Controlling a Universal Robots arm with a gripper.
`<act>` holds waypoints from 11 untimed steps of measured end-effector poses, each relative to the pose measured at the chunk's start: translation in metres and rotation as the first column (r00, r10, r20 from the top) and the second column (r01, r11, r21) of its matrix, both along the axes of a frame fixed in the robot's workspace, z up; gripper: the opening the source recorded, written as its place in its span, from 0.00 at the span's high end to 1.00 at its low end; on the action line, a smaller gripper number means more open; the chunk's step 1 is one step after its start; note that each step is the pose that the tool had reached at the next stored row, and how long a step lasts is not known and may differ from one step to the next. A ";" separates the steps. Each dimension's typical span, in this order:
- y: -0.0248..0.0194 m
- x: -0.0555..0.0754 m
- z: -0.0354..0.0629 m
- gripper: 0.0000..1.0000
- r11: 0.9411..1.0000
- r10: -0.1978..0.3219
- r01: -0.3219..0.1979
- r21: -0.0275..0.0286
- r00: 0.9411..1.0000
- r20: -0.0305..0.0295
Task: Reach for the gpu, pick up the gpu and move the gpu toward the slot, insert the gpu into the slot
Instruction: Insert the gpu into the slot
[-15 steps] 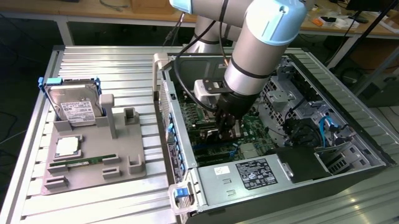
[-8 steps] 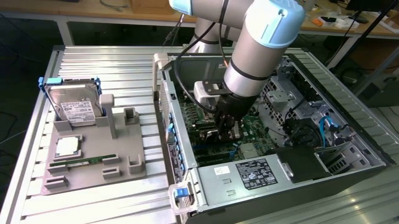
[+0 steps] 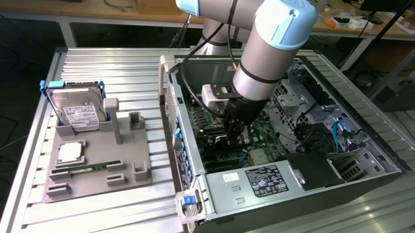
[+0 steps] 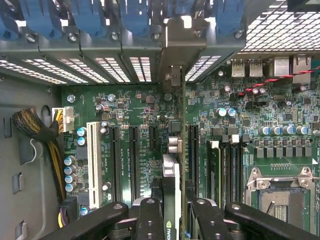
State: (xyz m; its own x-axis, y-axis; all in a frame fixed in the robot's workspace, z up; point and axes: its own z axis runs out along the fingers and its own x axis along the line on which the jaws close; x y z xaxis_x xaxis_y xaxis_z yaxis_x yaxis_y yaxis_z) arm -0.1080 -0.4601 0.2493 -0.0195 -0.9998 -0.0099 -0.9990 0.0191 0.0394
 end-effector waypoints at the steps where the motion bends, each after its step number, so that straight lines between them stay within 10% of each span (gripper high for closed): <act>1: 0.0000 0.000 -0.0001 0.73 1.000 0.000 0.000 0.000 1.000 0.000; 11: 0.0000 0.000 -0.0068 0.73 1.000 0.001 -0.001 0.000 1.000 0.000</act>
State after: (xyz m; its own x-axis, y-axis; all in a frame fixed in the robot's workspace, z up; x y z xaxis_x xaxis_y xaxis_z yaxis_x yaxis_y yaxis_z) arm -0.1080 -0.4601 0.2426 -0.0188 -0.9998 -0.0098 -0.9991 0.0184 0.0394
